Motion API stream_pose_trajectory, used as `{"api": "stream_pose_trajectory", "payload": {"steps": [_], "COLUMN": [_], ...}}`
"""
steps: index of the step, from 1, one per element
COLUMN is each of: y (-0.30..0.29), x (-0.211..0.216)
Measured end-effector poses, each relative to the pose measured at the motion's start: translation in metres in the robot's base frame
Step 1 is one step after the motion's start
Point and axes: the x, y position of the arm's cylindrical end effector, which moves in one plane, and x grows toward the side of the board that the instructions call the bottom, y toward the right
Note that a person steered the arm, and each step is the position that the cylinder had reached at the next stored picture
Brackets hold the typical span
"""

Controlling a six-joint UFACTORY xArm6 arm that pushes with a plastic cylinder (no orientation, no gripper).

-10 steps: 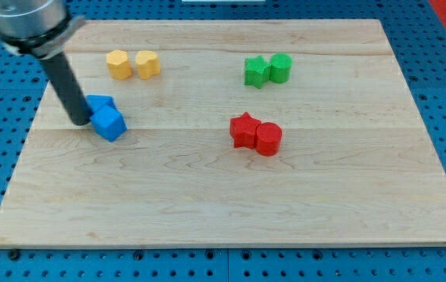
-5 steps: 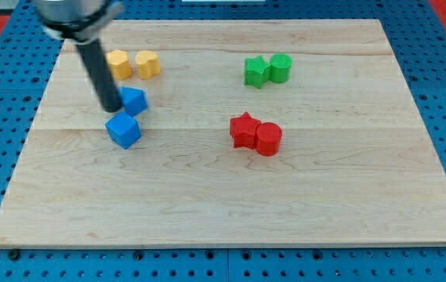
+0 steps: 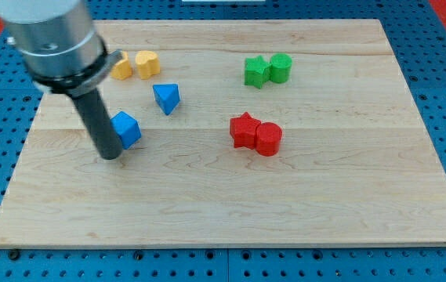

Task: Move the blue blocks bottom right to the yellow blocks

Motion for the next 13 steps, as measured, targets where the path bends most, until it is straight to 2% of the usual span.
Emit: {"api": "stream_pose_trajectory", "payload": {"steps": [2, 3, 4, 6, 8, 10, 11, 13], "y": [0.013, -0.006, -0.044, -0.002, -0.061, -0.050, -0.020, -0.019], "x": [-0.022, -0.043, -0.044, -0.066, -0.077, -0.102, -0.102, -0.091]}}
